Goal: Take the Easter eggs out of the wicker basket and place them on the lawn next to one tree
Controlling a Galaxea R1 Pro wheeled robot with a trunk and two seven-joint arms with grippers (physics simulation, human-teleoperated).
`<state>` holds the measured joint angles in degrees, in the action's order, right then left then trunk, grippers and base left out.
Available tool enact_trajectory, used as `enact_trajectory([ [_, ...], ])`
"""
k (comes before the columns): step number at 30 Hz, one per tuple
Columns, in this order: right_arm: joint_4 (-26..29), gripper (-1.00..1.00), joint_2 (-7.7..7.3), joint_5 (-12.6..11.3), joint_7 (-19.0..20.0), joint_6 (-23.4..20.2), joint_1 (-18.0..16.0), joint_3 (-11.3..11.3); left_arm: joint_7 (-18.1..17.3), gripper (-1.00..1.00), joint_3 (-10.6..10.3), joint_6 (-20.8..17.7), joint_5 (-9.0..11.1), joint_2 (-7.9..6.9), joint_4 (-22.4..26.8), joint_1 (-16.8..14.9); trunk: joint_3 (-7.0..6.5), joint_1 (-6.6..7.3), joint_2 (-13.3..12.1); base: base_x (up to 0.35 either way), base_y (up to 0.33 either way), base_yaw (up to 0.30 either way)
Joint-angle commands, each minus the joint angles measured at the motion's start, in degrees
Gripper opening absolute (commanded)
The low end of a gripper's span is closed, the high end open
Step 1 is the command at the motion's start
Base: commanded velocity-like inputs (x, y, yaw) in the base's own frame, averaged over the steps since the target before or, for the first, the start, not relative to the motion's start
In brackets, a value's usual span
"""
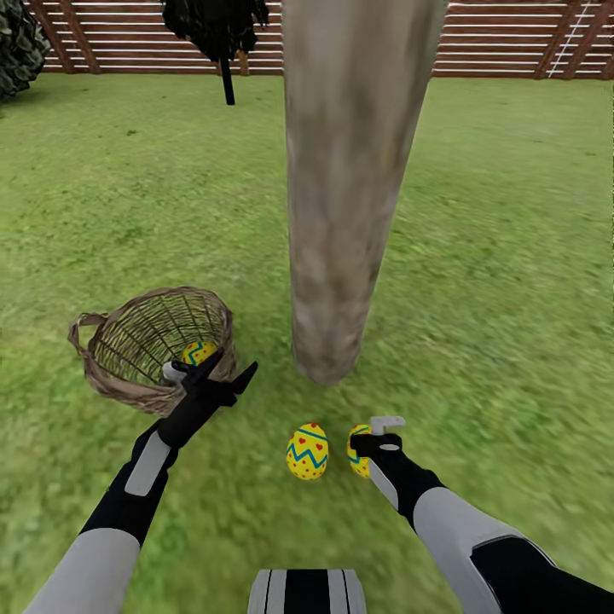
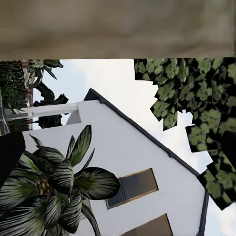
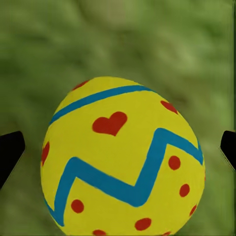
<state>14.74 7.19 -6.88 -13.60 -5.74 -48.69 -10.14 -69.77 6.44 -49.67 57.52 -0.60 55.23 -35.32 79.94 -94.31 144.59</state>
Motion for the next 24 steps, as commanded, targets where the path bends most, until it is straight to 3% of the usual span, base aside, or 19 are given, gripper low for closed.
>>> enact_trajectory([
  [1, 0.11, 1.0, -0.04, -0.6, -0.37, -0.32, 0.0, -0.46, -0.02, 1.0, -0.02, -0.43, 0.22, -0.01, 0.0, -0.02, -0.19, 0.03, 0.0, 0.0, 0.0, 0.0],
  [24, 0.1, 1.0, -0.18, -0.68, -0.33, -0.64, 0.0, -0.41, -0.02, 1.0, -0.03, -0.51, 0.22, -0.1, 0.62, -0.02, -5.29, 0.62, -0.31, 0.0, 0.0, 0.0],
])
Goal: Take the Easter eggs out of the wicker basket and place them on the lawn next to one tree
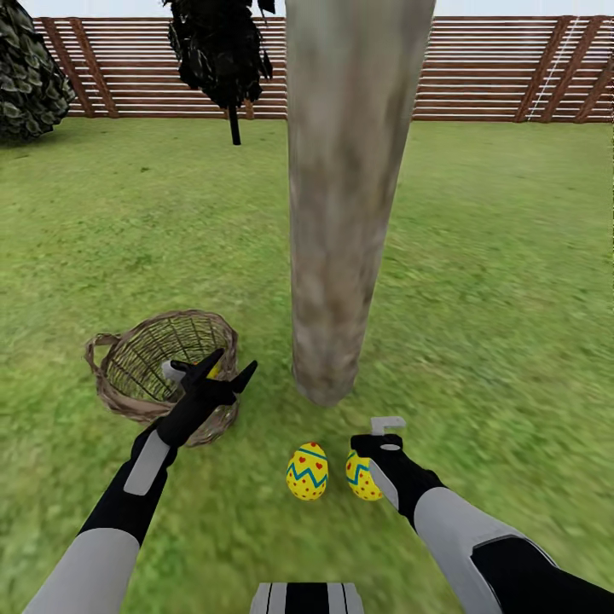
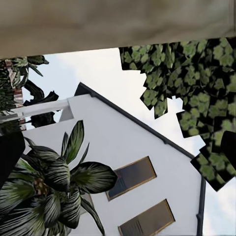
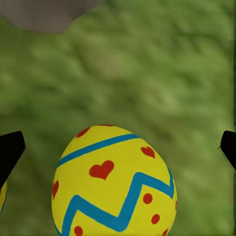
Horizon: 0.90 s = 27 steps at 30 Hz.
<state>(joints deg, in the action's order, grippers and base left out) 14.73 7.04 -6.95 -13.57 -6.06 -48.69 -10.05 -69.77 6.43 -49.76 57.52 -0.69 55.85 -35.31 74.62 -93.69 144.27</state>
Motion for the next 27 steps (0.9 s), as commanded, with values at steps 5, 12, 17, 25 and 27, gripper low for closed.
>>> enact_trajectory([
  [5, 0.12, 1.0, -0.38, -0.6, -0.3, -0.09, -0.01, -0.49, -0.02, 1.0, -0.09, -0.43, 0.22, 0.03, -0.05, -0.02, -1.07, 0.14, -0.06, 0.0, 0.0, 0.0],
  [12, 0.12, 1.0, -0.45, -0.6, -0.32, -0.08, 0.04, -0.58, -0.02, 1.0, -0.1, -0.43, 0.22, 0.02, -0.04, -0.02, -2.63, 0.32, -0.15, 0.0, 0.0, 0.0],
  [17, 0.12, 1.0, -0.32, -0.6, -0.32, 0.02, 0.07, -0.58, -0.02, 1.0, -0.1, -0.35, 0.22, 0.07, -0.24, -0.02, -2.63, 0.32, -0.15, 0.0, 0.0, 0.0],
  [25, 0.12, 1.0, -0.21, -0.6, -0.32, 0.17, 0.08, -0.58, -0.02, 1.0, -0.01, -0.43, 0.7, -0.1, -0.47, -0.02, -2.63, 0.32, -0.15, -0.111, 0.133, -0.001],
  [27, 0.12, 1.0, -0.26, -0.6, -0.32, 0.17, 0.08, -0.57, -0.02, 1.0, -0.01, -0.43, 0.74, -0.09, -0.48, -0.02, -2.71, 0.32, -0.15, -0.188, 0.272, -0.13],
])
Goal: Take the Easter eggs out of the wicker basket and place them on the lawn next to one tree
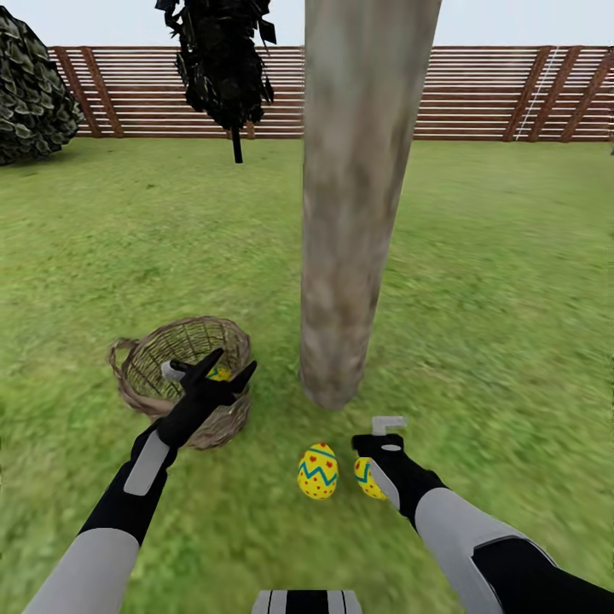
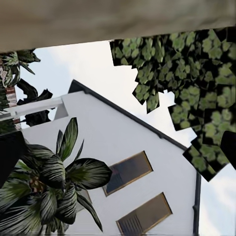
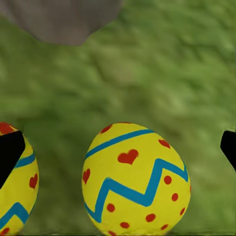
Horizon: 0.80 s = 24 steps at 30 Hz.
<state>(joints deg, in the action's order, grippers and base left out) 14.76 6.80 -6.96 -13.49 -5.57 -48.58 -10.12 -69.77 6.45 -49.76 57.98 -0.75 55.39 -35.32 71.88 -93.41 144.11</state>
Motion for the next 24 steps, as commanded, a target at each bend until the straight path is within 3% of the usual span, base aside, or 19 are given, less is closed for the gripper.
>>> enact_trajectory([
  [1, 0.09, 1.0, -0.02, -0.59, -0.4, -0.31, -0.02, -0.47, -0.02, 1.0, -0.03, -0.43, 0.28, -0.03, 0.0, -0.01, -0.01, 0.03, 0.02, -0.187, 0.277, -0.179],
  [10, 0.09, 1.0, -0.12, -0.63, -0.4, -0.31, -0.03, -0.42, -0.02, 1.0, -0.03, -0.43, 0.29, -0.04, -0.1, -0.01, -0.55, 0.03, 0.02, -0.125, 0.309, -0.223],
  [24, 0.09, 1.0, -0.12, -0.68, -0.4, -0.31, -0.02, -0.42, -0.02, 1.0, -0.03, -0.43, 0.29, -0.04, -0.14, -0.01, -1.39, 0.03, 0.02, -0.005, 0.339, -0.229],
])
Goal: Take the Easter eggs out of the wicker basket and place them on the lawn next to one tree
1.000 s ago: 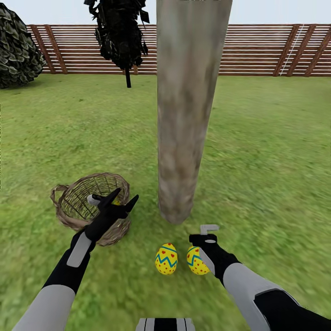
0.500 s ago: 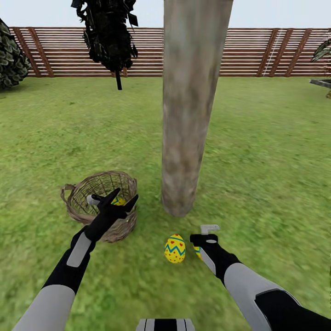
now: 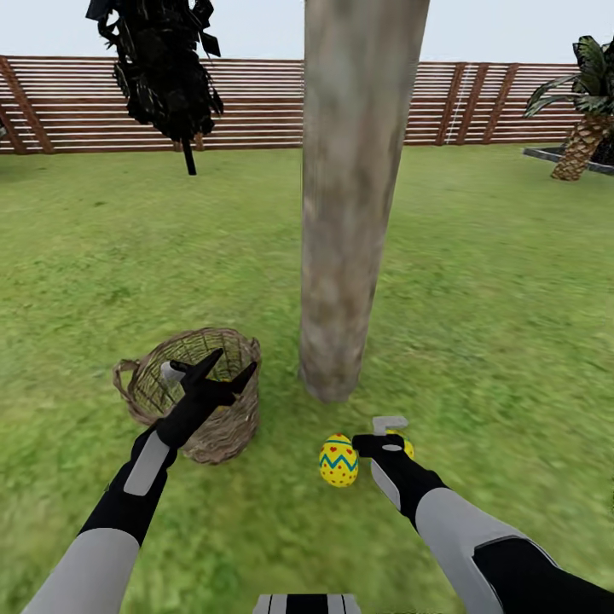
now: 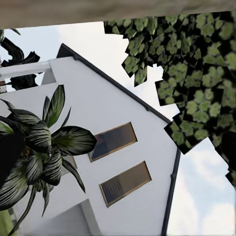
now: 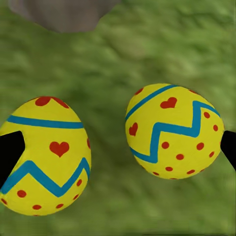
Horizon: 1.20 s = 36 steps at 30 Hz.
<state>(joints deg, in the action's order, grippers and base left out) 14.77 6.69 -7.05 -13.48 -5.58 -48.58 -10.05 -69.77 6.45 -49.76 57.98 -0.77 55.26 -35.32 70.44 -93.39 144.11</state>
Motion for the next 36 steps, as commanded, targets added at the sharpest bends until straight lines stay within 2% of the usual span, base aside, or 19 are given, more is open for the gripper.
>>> enact_trajectory([
  [1, 0.09, 1.0, -0.02, -0.59, -0.4, -0.31, -0.04, -0.5, -0.02, 1.0, -0.04, -0.43, 0.29, -0.03, 0.0, -0.01, -0.02, 0.01, 0.02, 0.0, 0.343, -0.229],
  [36, 0.09, 1.0, 0.01, -0.59, -0.41, -0.31, -0.03, -0.5, -0.02, 1.0, -0.04, -0.43, 0.29, -0.03, -0.01, -0.01, -2.14, 0.01, 0.02, 0.0, 0.344, -0.229],
])
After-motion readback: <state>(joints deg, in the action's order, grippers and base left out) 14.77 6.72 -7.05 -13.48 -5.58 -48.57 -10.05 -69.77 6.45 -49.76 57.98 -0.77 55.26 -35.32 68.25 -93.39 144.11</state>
